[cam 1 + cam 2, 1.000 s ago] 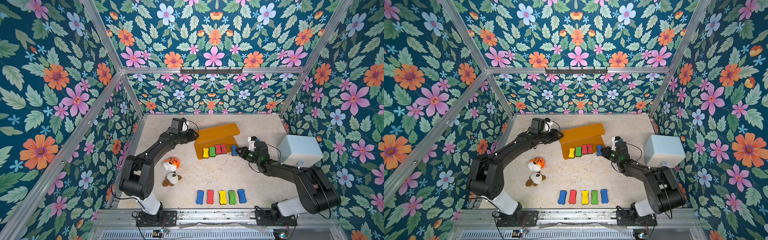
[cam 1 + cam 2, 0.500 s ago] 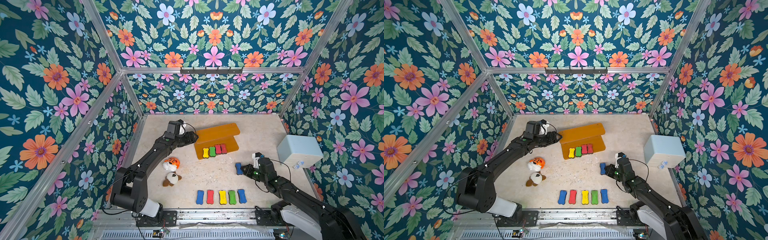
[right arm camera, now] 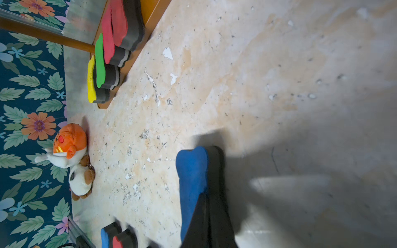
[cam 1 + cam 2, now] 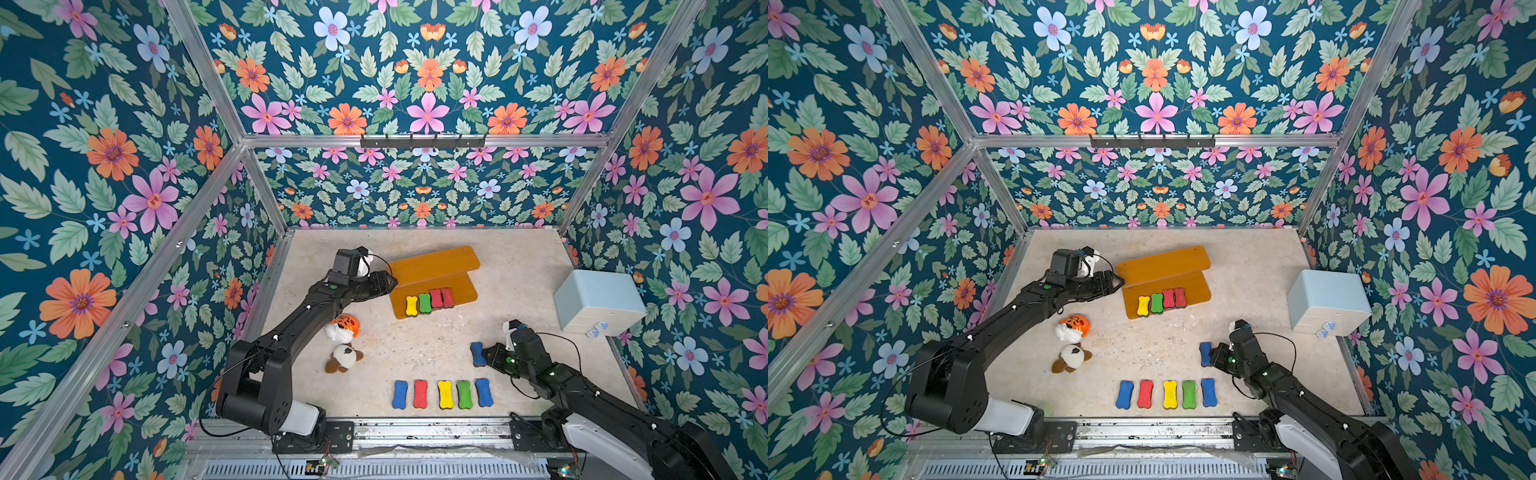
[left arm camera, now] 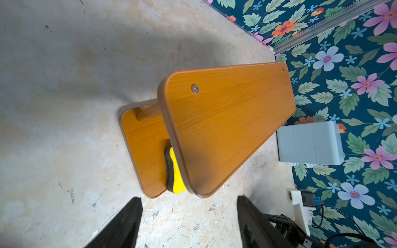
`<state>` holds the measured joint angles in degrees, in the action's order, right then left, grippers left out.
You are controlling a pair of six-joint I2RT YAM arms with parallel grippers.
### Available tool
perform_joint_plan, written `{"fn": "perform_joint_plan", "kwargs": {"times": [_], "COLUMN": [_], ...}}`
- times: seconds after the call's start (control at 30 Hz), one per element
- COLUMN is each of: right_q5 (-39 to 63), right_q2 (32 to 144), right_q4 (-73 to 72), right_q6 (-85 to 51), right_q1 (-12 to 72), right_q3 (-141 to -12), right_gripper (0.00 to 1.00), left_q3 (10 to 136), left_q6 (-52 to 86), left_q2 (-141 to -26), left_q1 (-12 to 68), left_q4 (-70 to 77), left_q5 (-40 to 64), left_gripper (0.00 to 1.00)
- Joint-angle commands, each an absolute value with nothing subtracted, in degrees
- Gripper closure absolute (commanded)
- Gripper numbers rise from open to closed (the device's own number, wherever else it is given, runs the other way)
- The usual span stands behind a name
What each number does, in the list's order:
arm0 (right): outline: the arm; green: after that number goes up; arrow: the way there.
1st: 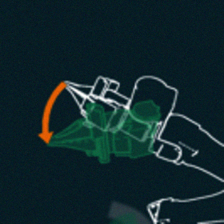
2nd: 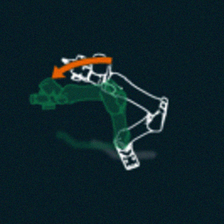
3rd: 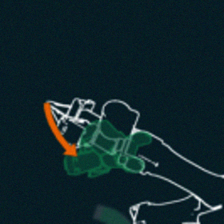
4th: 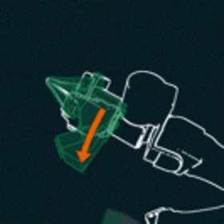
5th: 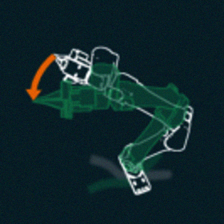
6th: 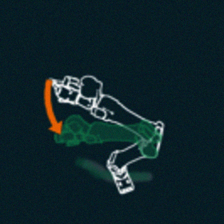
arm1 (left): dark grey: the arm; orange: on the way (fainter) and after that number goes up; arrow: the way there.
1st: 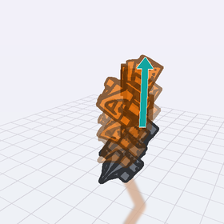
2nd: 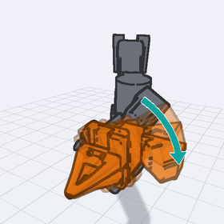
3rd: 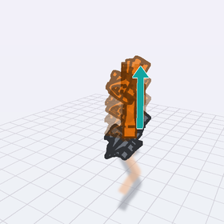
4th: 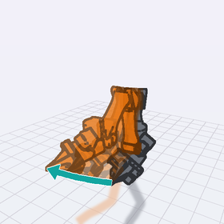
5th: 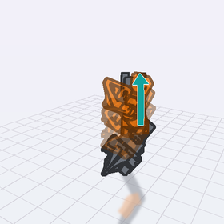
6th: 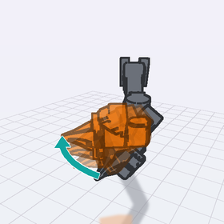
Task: Remove the whiteboard erasers from the shelf
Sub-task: Place the whiteboard eraser at the center of the board.
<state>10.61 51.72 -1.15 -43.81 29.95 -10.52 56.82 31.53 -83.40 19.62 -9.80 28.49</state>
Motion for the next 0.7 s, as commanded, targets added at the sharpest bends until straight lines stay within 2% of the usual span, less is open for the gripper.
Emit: {"fn": "perform_joint_plan", "kwargs": {"times": [0.0,0.2,0.27,0.33,0.4,0.53,0.67], "right_q5": [8.7,9.01,8.98,8.88,8.7,8.2,8.12], "right_q2": [51.78,52.56,52.47,52.0,51.35,49.54,49.17], "right_q4": [-0.04,0.22,0.33,0.89,1.56,3.57,3.05], "right_q6": [-43.45,-42.21,-42.19,-42.19,-42.19,-42.12,-42.33], "right_q1": [29.98,29.97,30.04,29.98,29.98,29.97,29.96], "right_q3": [-10.31,-10.81,-10.98,-11.27,-11.63,-12.93,-14.74], "right_gripper": [1.0,1.0,0.96,0.85,0.8,0.74,0.73], "left_q3": [56.73,56.55,56.69,56.67,56.61,56.69,57.03], "left_q6": [30.77,30.73,30.81,30.79,30.77,30.86,30.98], "left_q2": [-83.45,-83.58,-83.63,-83.67,-83.42,-83.2,-83.21], "left_q1": [19.65,19.67,19.62,19.65,19.67,19.61,19.61], "left_q4": [-8.51,-8.15,-8.06,-8.06,-8.11,-8.38,-8.85], "left_q5": [29.35,29.7,29.86,29.89,29.89,30.0,30.01], "left_gripper": [0.26,0.25,0.25,0.25,0.25,0.25,0.25]}}
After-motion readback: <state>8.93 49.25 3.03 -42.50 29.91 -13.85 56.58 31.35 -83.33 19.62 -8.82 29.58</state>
